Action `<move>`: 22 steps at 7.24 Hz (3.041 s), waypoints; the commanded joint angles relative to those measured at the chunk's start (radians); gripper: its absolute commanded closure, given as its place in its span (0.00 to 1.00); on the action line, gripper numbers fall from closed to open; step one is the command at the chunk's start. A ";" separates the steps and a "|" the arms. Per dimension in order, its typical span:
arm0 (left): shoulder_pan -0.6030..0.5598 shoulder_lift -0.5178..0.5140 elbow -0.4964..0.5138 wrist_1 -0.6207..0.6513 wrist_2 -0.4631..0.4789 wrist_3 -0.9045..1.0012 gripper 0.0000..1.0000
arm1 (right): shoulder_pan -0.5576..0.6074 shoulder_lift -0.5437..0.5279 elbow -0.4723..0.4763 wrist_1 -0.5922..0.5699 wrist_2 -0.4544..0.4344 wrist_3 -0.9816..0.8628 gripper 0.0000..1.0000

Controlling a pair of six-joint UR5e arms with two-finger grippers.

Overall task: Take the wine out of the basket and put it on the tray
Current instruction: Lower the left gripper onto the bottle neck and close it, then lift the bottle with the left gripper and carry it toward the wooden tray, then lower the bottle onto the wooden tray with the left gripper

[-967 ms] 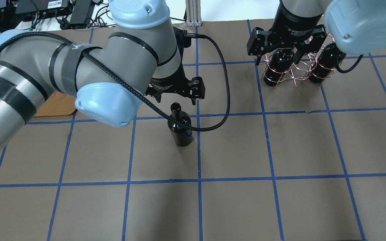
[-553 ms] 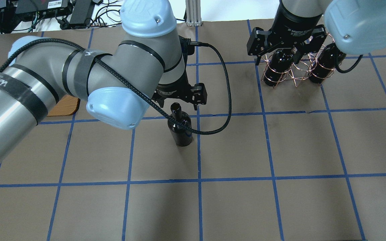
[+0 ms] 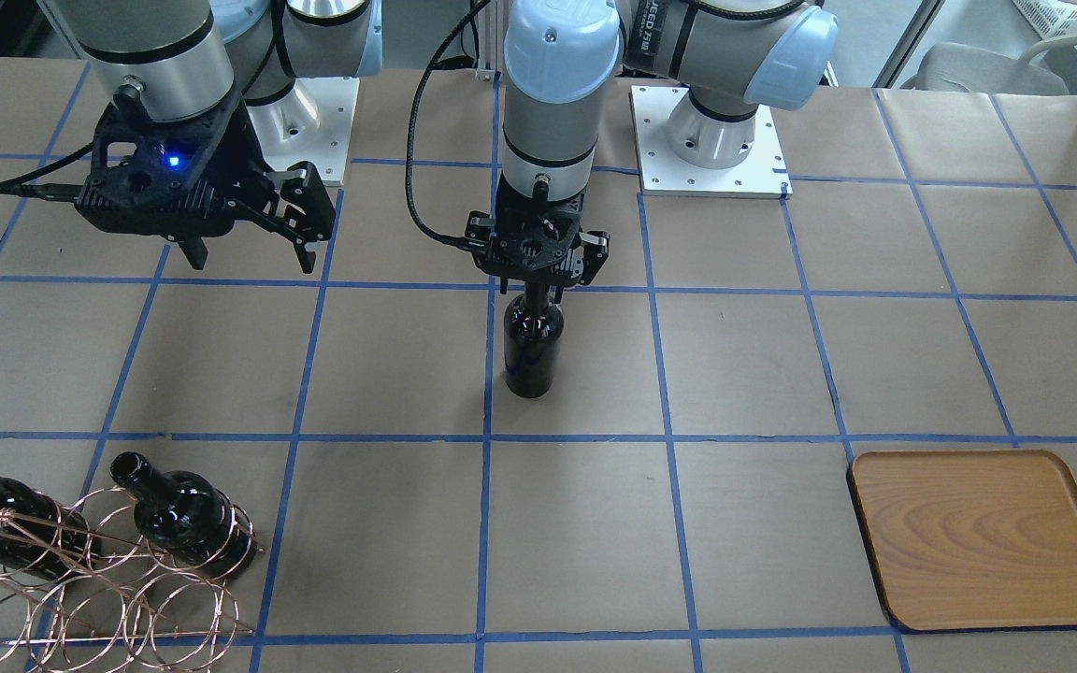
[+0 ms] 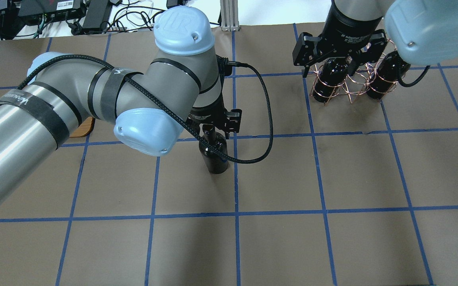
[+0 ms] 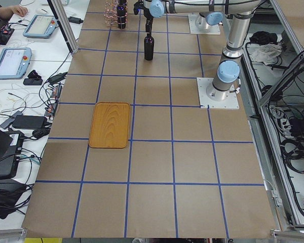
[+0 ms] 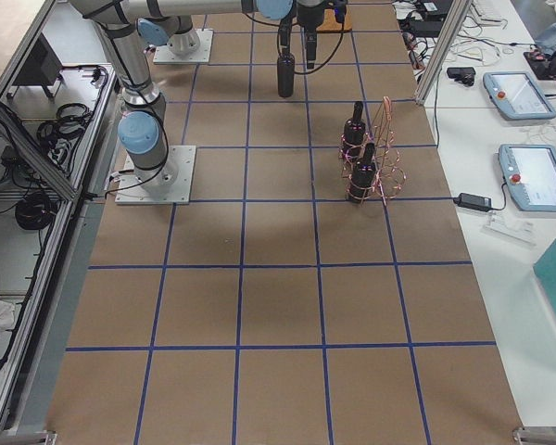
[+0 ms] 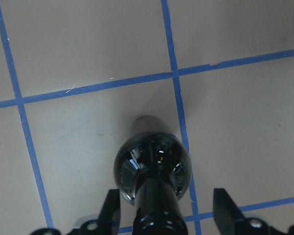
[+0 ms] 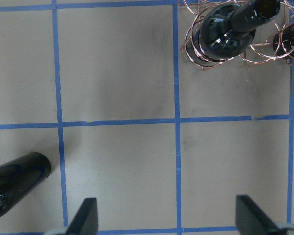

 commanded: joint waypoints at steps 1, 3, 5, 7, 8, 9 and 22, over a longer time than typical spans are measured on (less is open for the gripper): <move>0.004 -0.001 0.010 0.001 0.005 0.002 1.00 | 0.000 -0.001 0.000 -0.001 0.001 0.003 0.00; 0.005 0.007 0.016 0.002 0.011 0.002 1.00 | 0.000 0.000 0.000 -0.001 0.003 0.006 0.00; 0.072 0.019 0.084 -0.063 0.044 0.046 1.00 | 0.000 -0.001 0.000 -0.003 0.003 0.008 0.00; 0.270 0.000 0.224 -0.221 0.034 0.255 1.00 | 0.002 -0.001 0.000 -0.003 0.003 0.008 0.00; 0.380 -0.007 0.275 -0.260 0.034 0.358 1.00 | 0.002 -0.001 0.000 -0.003 0.003 0.008 0.00; 0.497 -0.022 0.298 -0.260 0.032 0.482 1.00 | 0.002 -0.001 0.000 -0.003 0.003 0.008 0.00; 0.898 -0.267 0.381 -0.015 -0.014 1.000 1.00 | 0.002 -0.001 0.000 -0.007 0.003 0.009 0.00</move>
